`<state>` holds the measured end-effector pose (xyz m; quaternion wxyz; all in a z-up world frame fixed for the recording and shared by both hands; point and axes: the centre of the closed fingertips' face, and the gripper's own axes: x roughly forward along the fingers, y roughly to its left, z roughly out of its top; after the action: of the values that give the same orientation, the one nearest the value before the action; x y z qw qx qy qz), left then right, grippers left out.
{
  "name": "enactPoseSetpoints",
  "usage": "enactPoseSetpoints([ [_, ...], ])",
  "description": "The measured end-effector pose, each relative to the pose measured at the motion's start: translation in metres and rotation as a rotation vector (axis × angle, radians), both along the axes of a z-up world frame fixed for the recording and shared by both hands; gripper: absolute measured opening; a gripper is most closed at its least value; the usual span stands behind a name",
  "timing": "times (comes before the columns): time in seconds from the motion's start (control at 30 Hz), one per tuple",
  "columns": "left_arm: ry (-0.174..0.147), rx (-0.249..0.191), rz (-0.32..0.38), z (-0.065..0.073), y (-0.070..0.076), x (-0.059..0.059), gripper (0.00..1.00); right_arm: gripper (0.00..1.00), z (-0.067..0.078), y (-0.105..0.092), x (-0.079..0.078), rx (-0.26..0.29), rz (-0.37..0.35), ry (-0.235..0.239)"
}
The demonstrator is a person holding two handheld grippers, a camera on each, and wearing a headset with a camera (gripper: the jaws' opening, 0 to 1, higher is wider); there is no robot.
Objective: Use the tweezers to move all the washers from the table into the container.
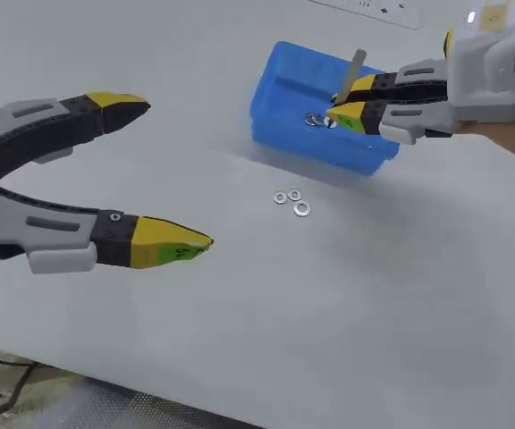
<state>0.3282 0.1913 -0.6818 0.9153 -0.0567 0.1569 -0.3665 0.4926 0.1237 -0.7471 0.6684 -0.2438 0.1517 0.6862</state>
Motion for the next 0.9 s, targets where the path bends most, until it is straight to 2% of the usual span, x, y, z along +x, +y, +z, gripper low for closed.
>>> enactPoseSetpoints([
  [0.1,0.004,-0.002,0.005,-0.001,0.001,0.000,0.99,0.10,-0.004,0.002,0.005,0.007,-0.004,0.007],
  [0.4,0.015,0.005,0.010,0.000,0.000,-0.001,1.00,0.10,-0.012,0.003,0.004,0.002,0.007,0.011],
  [0.9,0.025,0.003,-0.003,0.000,-0.005,-0.002,1.00,0.09,-0.010,0.005,0.001,0.008,0.006,0.020],
])
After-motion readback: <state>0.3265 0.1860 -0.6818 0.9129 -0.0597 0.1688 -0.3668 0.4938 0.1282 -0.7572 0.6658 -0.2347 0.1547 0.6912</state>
